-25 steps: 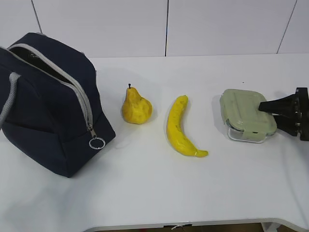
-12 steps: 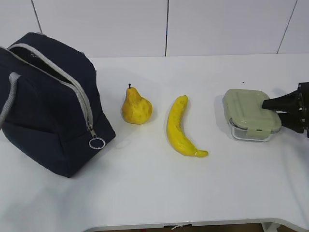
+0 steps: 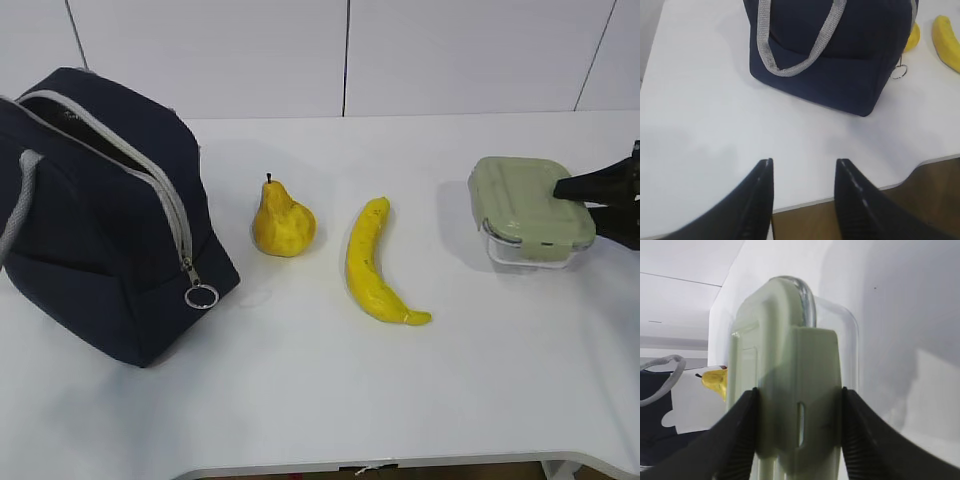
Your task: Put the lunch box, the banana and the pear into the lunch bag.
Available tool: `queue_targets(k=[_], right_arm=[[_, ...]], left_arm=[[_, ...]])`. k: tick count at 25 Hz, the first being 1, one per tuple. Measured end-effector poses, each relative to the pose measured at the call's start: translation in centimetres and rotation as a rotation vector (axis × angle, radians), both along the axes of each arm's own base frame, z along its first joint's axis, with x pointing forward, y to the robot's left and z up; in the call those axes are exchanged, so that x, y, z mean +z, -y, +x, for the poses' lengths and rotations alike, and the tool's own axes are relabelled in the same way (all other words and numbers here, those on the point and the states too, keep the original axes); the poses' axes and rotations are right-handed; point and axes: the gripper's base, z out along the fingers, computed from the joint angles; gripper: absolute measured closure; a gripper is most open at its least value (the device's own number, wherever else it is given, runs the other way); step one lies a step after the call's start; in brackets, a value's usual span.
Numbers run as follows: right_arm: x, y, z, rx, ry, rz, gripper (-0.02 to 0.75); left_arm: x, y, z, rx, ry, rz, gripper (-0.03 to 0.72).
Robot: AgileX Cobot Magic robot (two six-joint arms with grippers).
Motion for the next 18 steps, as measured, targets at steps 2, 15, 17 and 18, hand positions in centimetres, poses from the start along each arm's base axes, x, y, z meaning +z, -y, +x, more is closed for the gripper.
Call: queue_targets(k=[2,15,17,18], right_arm=[[0.5,0.0,0.0,0.012,-0.003,-0.012,0.360],[3.4,-1.7,1.6,0.071,0.003,-0.034,0.360],[3.9,-1.9,1.9,0.073,0.004,-0.024,0.360],[4.2,-1.8,2.0,0.071,0.007,-0.022,0.360]], left_arm=[[0.7,0.0,0.4,-0.032,-0.001,0.056,0.400],[2.5,0.4,3.8,-0.149,0.075,0.225,0.400],[2.9,0.4,4.4,-0.155,0.118,0.252,0.400],[3.1,0.5,4.8,-0.156,0.132,0.251,0.400]])
